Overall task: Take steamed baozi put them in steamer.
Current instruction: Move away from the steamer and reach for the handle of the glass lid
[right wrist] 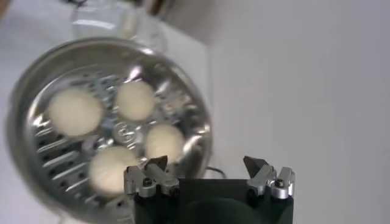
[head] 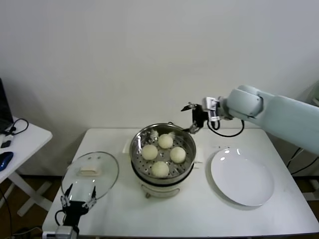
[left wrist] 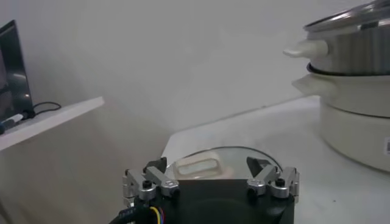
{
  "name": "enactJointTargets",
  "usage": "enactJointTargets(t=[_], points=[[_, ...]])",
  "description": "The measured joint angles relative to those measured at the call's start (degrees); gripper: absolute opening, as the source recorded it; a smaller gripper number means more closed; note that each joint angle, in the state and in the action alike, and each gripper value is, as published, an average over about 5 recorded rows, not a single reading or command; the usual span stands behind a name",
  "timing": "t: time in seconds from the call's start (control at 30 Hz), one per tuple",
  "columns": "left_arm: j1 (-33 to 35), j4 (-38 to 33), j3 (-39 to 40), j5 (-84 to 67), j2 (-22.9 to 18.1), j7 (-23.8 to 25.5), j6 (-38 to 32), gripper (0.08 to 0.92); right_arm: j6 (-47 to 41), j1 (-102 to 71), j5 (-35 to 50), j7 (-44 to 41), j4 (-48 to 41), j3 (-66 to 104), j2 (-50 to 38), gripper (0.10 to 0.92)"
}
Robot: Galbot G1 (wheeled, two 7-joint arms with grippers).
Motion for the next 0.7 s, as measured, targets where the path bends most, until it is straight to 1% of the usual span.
enactJointTargets(t=[0.17, 0.33, 0.5, 0.7], points=[[-0.79, 1.04, -0.05, 1.21, 0.53, -0.06, -1.11, 0.823, 1.69, -16.08, 0.35, 7.16, 2.54, 16.00, -5.24, 0.823], [-1.51, 1.42, -0.24, 3.13, 0.99, -0.25, -1.91, 0.823, 3.22, -35.00, 0.47, 14.22, 4.58, 34.73, -6.77, 0.823], [-2.08, 2.01, -0.60, 5.51, 1.63, -0.81, -2.96, 0.823, 5.14, -54.15, 0.28, 18.71, 6.71, 53.93, -4.08, 0.823], [-2.26, 2.91, -0.77, 7.97, 2.11, -1.63, -4.23, 0.823, 9.61, -76.46, -0.13, 20.91, 7.67, 75.93, 3.09, 0.823]])
